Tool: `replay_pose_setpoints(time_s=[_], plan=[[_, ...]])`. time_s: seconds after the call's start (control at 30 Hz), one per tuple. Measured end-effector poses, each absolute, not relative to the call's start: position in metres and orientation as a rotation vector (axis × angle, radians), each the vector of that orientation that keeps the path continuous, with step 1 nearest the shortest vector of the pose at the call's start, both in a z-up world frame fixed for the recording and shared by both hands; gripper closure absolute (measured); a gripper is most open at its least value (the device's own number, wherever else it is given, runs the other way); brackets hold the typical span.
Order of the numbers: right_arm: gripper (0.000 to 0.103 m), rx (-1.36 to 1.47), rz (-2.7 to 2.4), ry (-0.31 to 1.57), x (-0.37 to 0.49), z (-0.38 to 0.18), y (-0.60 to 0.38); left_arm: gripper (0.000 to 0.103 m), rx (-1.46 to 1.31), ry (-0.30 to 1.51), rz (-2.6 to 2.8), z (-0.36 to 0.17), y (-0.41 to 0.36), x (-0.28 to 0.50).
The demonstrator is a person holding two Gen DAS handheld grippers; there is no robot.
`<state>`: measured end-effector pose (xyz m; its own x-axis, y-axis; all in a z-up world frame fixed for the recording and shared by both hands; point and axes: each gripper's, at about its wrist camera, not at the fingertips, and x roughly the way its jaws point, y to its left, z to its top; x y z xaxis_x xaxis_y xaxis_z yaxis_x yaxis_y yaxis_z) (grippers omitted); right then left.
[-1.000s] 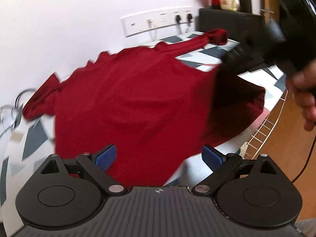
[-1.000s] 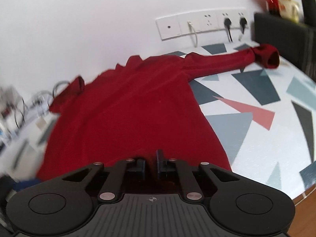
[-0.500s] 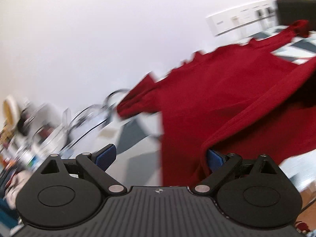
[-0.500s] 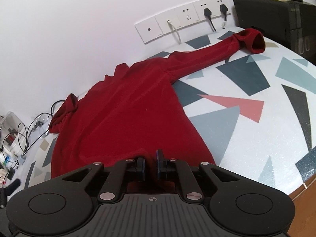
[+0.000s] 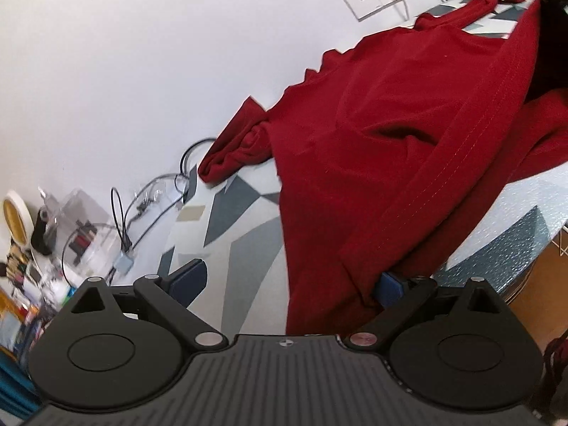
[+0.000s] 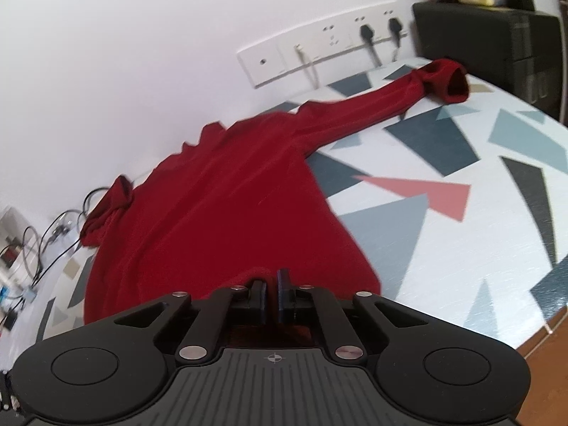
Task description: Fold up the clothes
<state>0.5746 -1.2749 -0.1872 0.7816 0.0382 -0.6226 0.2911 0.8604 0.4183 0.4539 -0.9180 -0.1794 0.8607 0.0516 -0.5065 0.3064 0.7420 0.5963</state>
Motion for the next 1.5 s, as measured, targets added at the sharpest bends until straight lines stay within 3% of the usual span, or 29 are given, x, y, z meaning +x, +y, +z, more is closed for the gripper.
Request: replay_pose_setpoints(time_s=[0.23,0.47,0.73,1.0,1.2,1.43,1.47,1.5], plan=[[0.100,0.590,-0.230,0.589,0.564,-0.176,-1.298,0.005,0.857,0.379,-0.136,-0.172,-0.938,0.441],[0.100,0.588,-0.252,0.603,0.560,-0.182,-1.302,0.001,0.820,0.466,-0.043,-0.158,-0.909,0.451],[0.100,0.623,-0.279,0.603,0.560,-0.187,-1.300,0.001,1.026,0.436,-0.151,-0.188,-0.915,0.421],[0.100,0.612,-0.284,0.610,0.562,-0.187,-1.301,0.001,0.709,0.414,0.052,-0.131,-0.892,0.467],[0.100,0.619,-0.267,0.631,0.565,-0.191,-1.298,0.001,0.969,0.488,-0.168,-0.187,-0.909,0.464],[0.099,0.624,-0.283,0.641,0.558,-0.195,-1.302,0.002,0.886,0.564,-0.193,-0.181,-0.906,0.455],[0.099,0.628,-0.284,0.645,0.557,-0.196,-1.302,0.005,0.891,0.557,-0.196,-0.182,-0.905,0.453],[0.098,0.632,-0.284,0.650,0.556,-0.197,-1.303,0.023,0.882,0.563,-0.204,-0.183,-0.903,0.452]])
